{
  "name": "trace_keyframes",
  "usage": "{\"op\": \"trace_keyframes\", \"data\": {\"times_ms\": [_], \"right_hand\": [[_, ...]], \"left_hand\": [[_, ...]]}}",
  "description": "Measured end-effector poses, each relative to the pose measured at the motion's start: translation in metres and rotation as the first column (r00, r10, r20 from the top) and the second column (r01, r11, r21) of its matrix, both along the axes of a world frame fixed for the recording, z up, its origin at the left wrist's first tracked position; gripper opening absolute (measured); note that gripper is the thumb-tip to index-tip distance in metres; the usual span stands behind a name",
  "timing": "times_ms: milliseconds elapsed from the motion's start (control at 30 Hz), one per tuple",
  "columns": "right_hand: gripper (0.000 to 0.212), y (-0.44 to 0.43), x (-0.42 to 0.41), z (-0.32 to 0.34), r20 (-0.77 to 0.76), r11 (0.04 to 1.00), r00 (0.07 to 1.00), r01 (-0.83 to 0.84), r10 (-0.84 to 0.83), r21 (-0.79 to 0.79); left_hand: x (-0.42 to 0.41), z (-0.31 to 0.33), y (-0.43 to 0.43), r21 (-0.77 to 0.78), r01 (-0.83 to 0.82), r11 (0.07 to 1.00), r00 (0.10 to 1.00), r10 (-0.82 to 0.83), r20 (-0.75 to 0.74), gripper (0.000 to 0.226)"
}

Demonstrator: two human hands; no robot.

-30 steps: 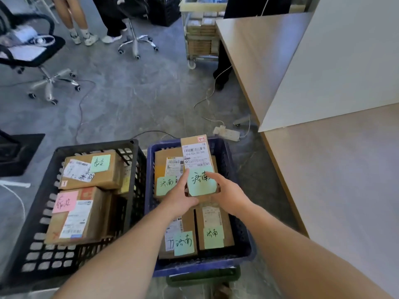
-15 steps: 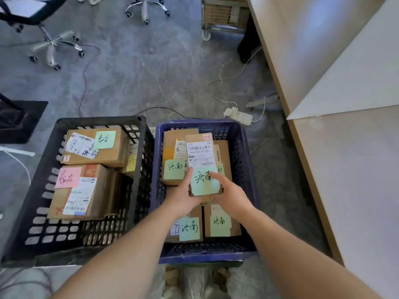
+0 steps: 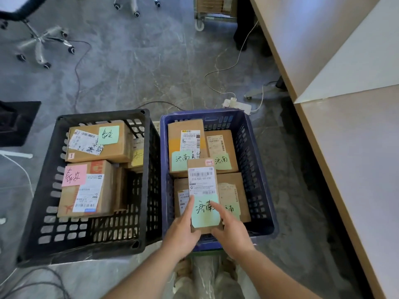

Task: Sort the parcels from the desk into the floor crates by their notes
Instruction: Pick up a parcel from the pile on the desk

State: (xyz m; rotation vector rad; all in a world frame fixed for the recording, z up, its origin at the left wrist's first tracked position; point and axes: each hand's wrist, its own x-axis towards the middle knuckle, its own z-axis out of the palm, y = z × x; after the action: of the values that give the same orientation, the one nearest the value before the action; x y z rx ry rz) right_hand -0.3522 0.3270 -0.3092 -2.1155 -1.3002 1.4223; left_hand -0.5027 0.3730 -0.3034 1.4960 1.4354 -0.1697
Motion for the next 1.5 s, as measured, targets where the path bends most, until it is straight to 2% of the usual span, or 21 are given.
{"op": "trace_keyframes", "data": {"times_ms": [167,300,400,500,600,833,1033,1200,1500], "right_hand": [[0.072,-0.004,-0.025,-0.024,0.007,0.997,0.998,-0.07,0.07,-0.018],[0.072,0.001,-0.039,-0.044,0.006,0.993,0.995,-0.102,0.102,-0.052],[0.075,0.007,-0.046,-0.059,0.008,0.988,0.992,-0.128,0.129,-0.082],[0.08,0.015,-0.05,-0.072,0.055,0.975,0.98,-0.182,0.19,-0.126],[0.08,0.023,-0.054,-0.08,0.072,0.951,0.959,-0.261,0.275,-0.167],[0.087,0.031,-0.047,-0.077,0.143,0.882,0.889,-0.388,0.434,-0.268],[0.07,0.061,-0.033,-0.012,0.329,0.936,0.876,-0.322,0.353,-0.146],[0.068,0.074,-0.02,0.058,0.49,0.959,0.832,-0.282,0.261,-0.034],[0.071,0.034,0.022,0.144,0.674,0.99,0.736,-0.129,0.055,0.061]], "left_hand": [[-0.025,-0.015,-0.008,0.065,0.123,0.99,0.98,-0.111,-0.165,0.097],[-0.033,-0.022,-0.005,0.15,0.346,0.926,0.874,-0.26,-0.411,0.087],[-0.039,-0.034,-0.004,0.162,0.402,0.901,0.827,-0.281,-0.486,0.08],[-0.042,-0.043,-0.002,0.192,0.458,0.868,0.789,-0.297,-0.537,0.06],[-0.041,-0.049,-0.003,0.204,0.477,0.855,0.785,-0.309,-0.537,0.05],[-0.045,-0.045,0.015,0.278,0.362,0.89,0.859,-0.203,-0.47,0.057],[-0.037,-0.005,0.04,0.254,0.359,0.898,0.87,-0.224,-0.44,0.067],[-0.023,0.05,0.062,0.373,0.417,0.829,0.88,-0.265,-0.394,0.071],[0.021,0.125,0.07,0.541,0.57,0.618,0.822,-0.426,-0.378,0.071]]}}
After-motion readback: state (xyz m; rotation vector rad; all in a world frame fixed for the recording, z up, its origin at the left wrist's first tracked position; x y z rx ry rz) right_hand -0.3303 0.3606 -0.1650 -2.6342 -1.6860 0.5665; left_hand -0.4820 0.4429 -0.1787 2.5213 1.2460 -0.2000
